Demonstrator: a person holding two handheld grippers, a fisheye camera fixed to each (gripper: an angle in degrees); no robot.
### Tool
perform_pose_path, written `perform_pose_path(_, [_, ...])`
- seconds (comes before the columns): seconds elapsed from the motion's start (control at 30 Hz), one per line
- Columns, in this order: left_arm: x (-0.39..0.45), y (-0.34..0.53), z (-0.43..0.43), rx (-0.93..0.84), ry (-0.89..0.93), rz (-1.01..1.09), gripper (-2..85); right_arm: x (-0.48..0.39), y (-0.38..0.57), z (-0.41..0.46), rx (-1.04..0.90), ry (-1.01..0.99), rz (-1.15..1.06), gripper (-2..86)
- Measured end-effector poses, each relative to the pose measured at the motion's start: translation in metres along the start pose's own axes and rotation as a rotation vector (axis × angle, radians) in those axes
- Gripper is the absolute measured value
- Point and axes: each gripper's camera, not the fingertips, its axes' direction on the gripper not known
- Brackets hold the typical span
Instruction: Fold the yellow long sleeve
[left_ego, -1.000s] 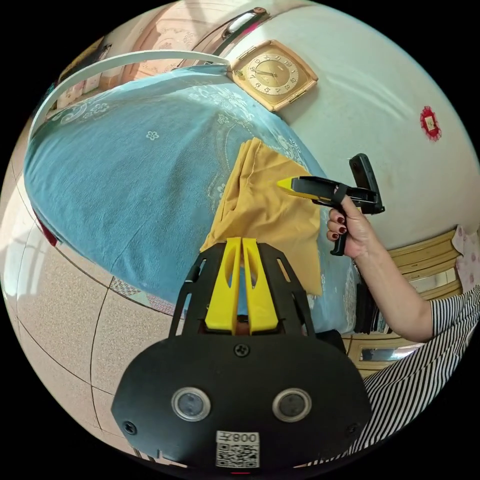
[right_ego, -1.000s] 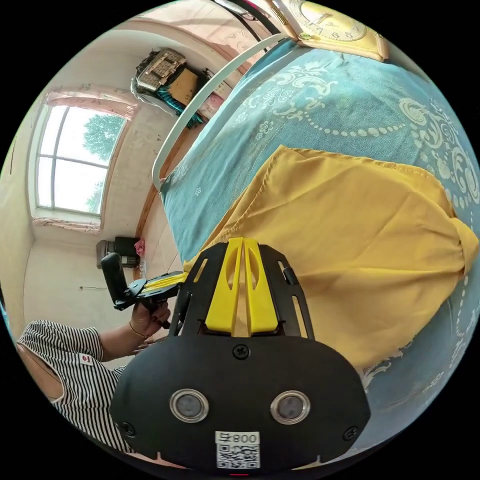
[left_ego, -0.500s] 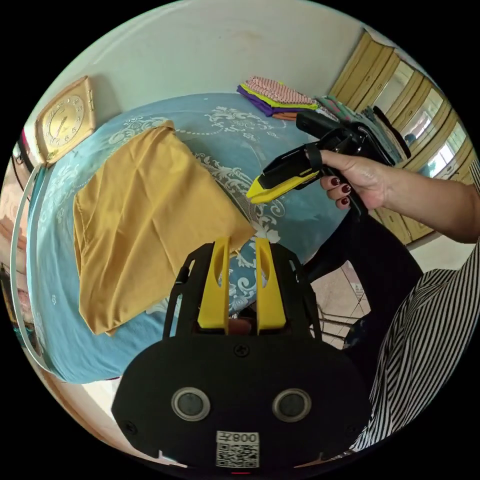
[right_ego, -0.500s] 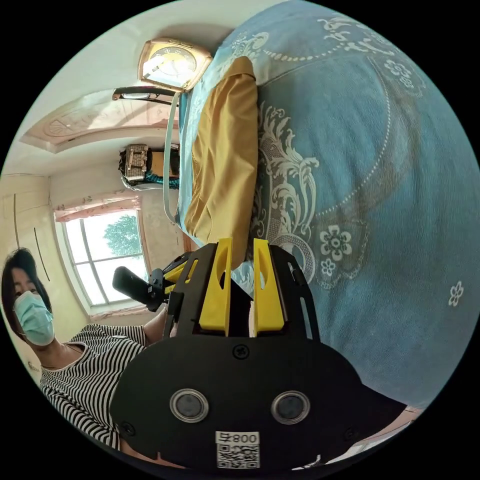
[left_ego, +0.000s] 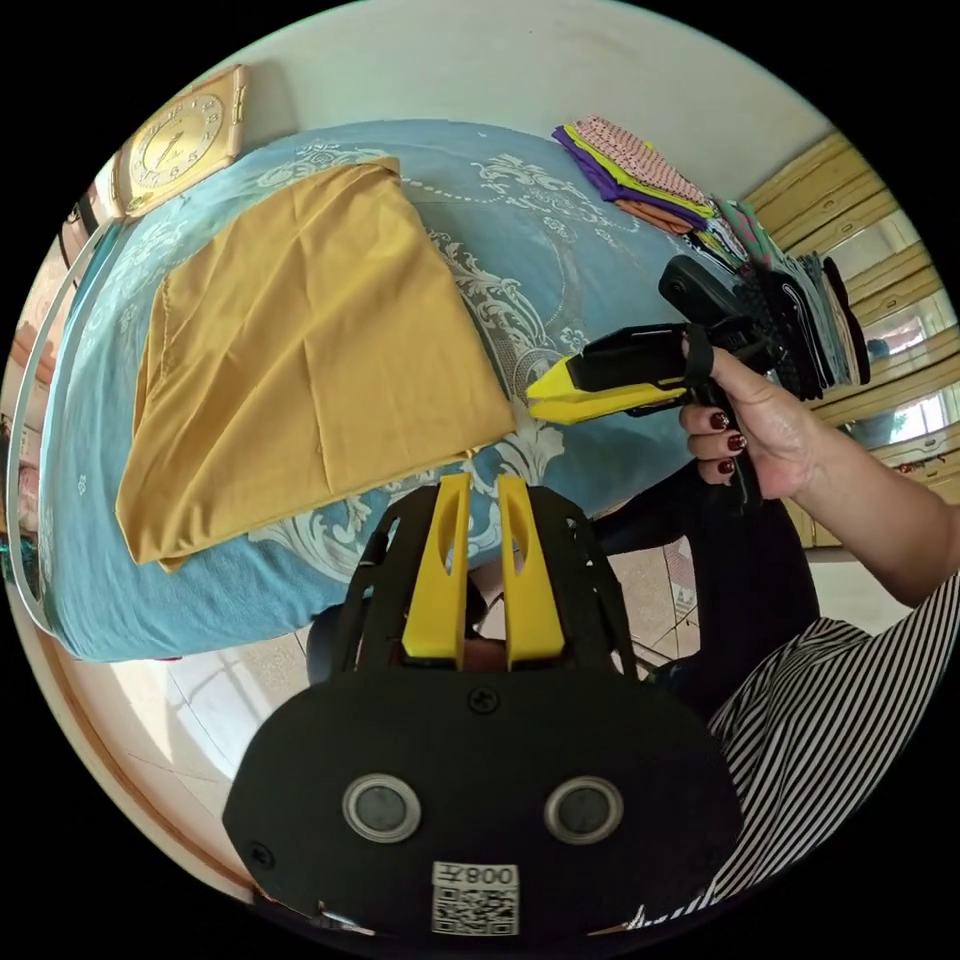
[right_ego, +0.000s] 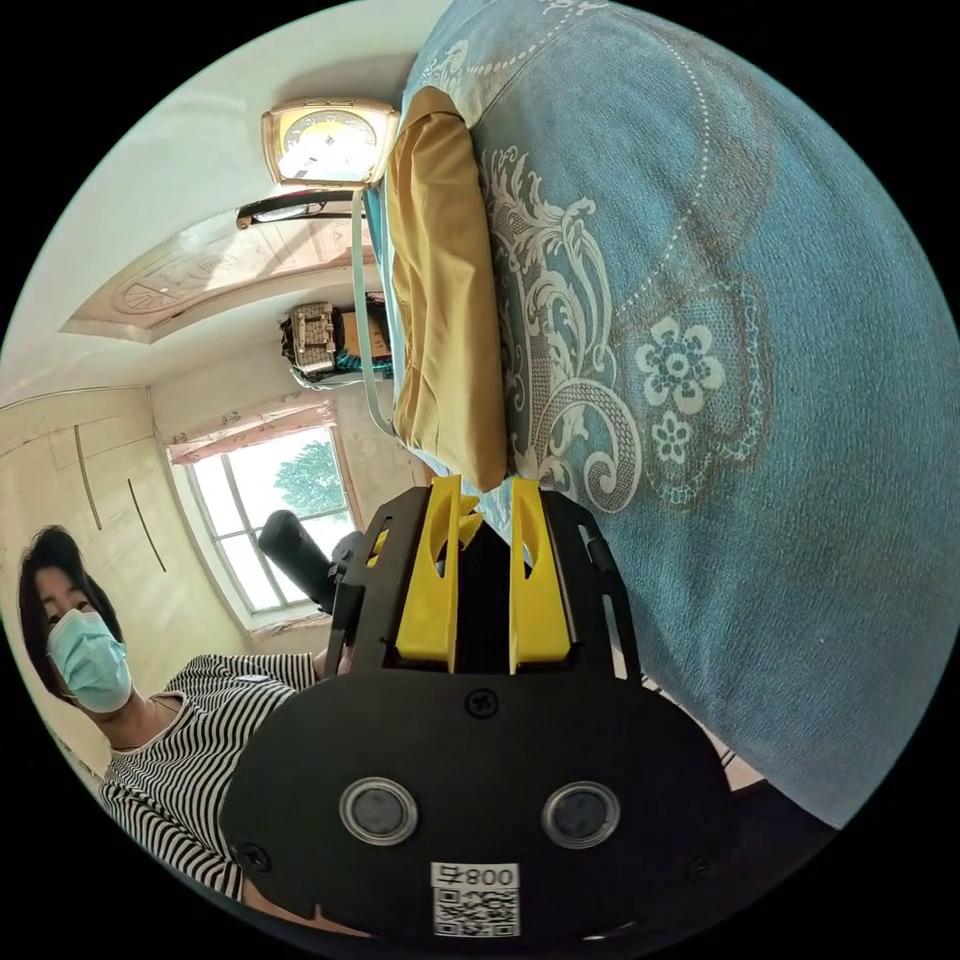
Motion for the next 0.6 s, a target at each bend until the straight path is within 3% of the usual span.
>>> perform_pose_path(0.17, [0.015,-0.011,0.007,0.019,-0.062,0.016,5.1,-0.006,0.002,-0.007,-0.043,-0.007,-0.016,8.1])
perform_pose_path(0.6, [0.017,-0.021,0.028,0.017,-0.006,0.016,1.3,-0.008,0.028,-0.051,-0.02,-0.017,-0.012,8.4])
